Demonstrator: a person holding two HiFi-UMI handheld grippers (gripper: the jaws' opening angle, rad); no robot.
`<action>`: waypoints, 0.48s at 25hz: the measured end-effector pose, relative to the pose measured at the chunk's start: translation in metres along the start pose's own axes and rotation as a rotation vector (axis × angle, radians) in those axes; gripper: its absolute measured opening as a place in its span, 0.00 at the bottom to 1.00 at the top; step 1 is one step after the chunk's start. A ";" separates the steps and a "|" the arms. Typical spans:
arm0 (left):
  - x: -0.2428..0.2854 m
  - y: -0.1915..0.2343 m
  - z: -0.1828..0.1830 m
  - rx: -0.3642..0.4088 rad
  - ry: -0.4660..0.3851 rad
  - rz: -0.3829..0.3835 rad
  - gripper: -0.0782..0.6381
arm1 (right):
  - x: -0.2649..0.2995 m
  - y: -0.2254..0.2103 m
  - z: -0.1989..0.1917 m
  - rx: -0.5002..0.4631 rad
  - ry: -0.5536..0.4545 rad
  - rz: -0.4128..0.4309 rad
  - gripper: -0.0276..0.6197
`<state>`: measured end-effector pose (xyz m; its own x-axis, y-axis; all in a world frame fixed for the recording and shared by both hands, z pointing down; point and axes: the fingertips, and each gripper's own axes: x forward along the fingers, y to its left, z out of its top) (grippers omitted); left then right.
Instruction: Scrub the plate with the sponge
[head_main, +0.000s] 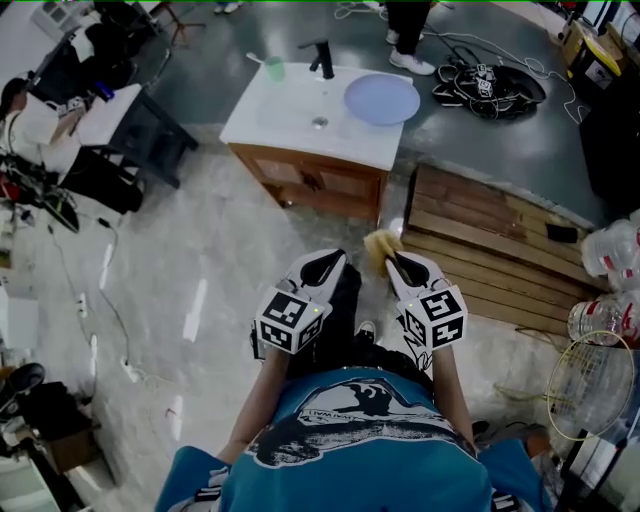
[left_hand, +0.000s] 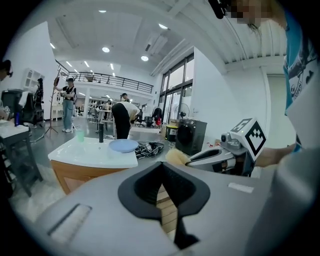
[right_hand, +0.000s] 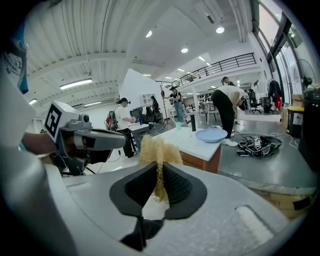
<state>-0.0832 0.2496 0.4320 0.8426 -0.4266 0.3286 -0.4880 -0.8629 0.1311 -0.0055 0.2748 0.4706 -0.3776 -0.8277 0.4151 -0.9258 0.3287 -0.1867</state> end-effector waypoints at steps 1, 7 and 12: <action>0.002 0.003 0.000 -0.009 -0.002 0.002 0.13 | 0.002 -0.002 0.000 0.014 -0.002 0.005 0.10; 0.024 0.029 0.004 -0.050 -0.009 -0.016 0.13 | 0.024 -0.023 0.007 0.041 0.002 -0.007 0.10; 0.046 0.067 0.013 -0.046 0.008 0.036 0.17 | 0.054 -0.044 0.024 0.036 0.012 -0.016 0.10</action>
<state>-0.0742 0.1685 0.4435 0.8226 -0.4547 0.3415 -0.5280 -0.8337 0.1618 0.0157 0.2048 0.4795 -0.3627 -0.8274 0.4288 -0.9307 0.2983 -0.2116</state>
